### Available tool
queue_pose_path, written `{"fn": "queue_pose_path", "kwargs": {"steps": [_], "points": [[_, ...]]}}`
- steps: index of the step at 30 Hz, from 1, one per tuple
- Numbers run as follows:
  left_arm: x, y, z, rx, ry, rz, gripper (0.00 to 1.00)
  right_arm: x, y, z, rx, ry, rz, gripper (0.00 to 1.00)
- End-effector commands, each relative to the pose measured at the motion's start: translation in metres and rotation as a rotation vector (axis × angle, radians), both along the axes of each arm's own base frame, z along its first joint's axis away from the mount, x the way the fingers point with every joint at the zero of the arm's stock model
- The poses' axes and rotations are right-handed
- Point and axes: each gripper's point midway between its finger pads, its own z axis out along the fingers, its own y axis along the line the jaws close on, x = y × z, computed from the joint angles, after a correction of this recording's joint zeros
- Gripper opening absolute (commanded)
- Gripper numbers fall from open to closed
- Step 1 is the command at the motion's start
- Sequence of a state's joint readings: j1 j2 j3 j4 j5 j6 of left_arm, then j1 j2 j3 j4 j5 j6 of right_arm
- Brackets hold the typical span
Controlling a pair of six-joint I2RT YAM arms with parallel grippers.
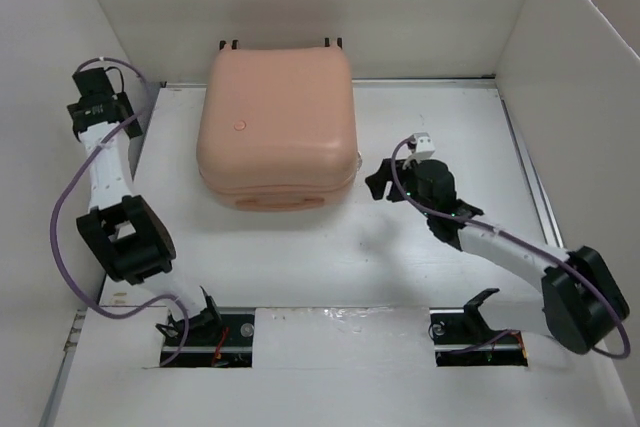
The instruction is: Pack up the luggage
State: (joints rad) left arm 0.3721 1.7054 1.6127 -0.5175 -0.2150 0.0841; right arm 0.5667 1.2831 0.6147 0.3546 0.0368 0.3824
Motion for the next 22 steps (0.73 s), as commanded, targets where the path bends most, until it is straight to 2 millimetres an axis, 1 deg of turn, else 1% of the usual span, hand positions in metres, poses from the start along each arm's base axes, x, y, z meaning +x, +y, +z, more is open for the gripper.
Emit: {"fn": "queue_pose_path", "kwargs": {"steps": [1, 2, 3, 5, 6, 8, 9, 10, 11, 12, 13, 14, 16, 17, 18, 19, 20, 22], "points": [[-0.043, 0.007, 0.057, 0.084, -0.035, 0.033, 0.64, -0.003, -0.053, 0.013, -0.09, 0.047, -0.183, 0.77], [-0.05, 0.005, 0.055, 0.104, -0.011, 0.009, 0.65, -0.01, -0.073, 0.011, -0.13, 0.087, -0.233, 0.93], [-0.057, 0.003, 0.069, 0.129, -0.04, 0.001, 0.65, -0.012, -0.086, 0.037, -0.112, 0.047, -0.276, 1.0], [-0.065, 0.0, 0.075, 0.143, -0.049, -0.006, 0.67, -0.018, -0.115, 0.055, -0.131, 0.037, -0.373, 1.0], [-0.071, -0.002, 0.075, 0.15, -0.035, -0.015, 0.67, -0.026, -0.135, 0.075, -0.157, 0.016, -0.414, 1.0], [-0.08, -0.007, 0.079, 0.148, -0.034, -0.031, 0.67, -0.033, -0.16, 0.096, -0.196, -0.02, -0.49, 1.0], [-0.082, -0.012, 0.076, 0.133, -0.03, -0.047, 0.67, -0.04, -0.169, 0.101, -0.226, -0.016, -0.508, 1.0], [-0.084, -0.015, 0.079, 0.128, -0.038, -0.056, 0.67, -0.045, -0.179, 0.124, -0.241, -0.069, -0.524, 1.0], [-0.083, -0.019, 0.077, 0.111, -0.037, -0.076, 0.67, -0.049, -0.184, 0.132, -0.251, -0.082, -0.538, 1.0], [-0.087, -0.023, 0.074, 0.1, -0.032, -0.086, 0.67, -0.055, -0.196, 0.135, -0.279, -0.074, -0.577, 1.0], [-0.087, -0.025, 0.077, 0.099, -0.043, -0.092, 0.67, -0.059, -0.199, 0.143, -0.276, -0.083, -0.587, 1.0], [-0.089, -0.028, 0.077, 0.092, -0.05, -0.104, 0.67, -0.062, -0.202, 0.157, -0.276, -0.109, -0.595, 1.0], [-0.091, -0.032, 0.078, 0.084, -0.053, -0.115, 0.67, -0.07, -0.206, 0.169, -0.269, -0.131, -0.596, 1.0], [-0.09, -0.033, 0.078, 0.079, -0.056, -0.122, 0.67, -0.075, -0.207, 0.178, -0.249, -0.157, -0.601, 1.0], [-0.092, -0.037, 0.079, 0.069, -0.06, -0.135, 0.67, -0.077, -0.208, 0.181, -0.253, -0.167, -0.6, 1.0], [-0.092, -0.037, 0.079, 0.069, -0.06, -0.136, 0.67, -0.08, -0.209, 0.181, -0.253, -0.167, -0.6, 1.0], [-0.091, -0.04, 0.075, 0.056, -0.056, -0.148, 0.68, -0.084, -0.209, 0.185, -0.238, -0.183, -0.592, 1.0], [-0.095, -0.043, 0.08, 0.054, -0.067, -0.156, 0.68, -0.088, -0.211, 0.189, -0.225, -0.199, -0.595, 1.0]]}}
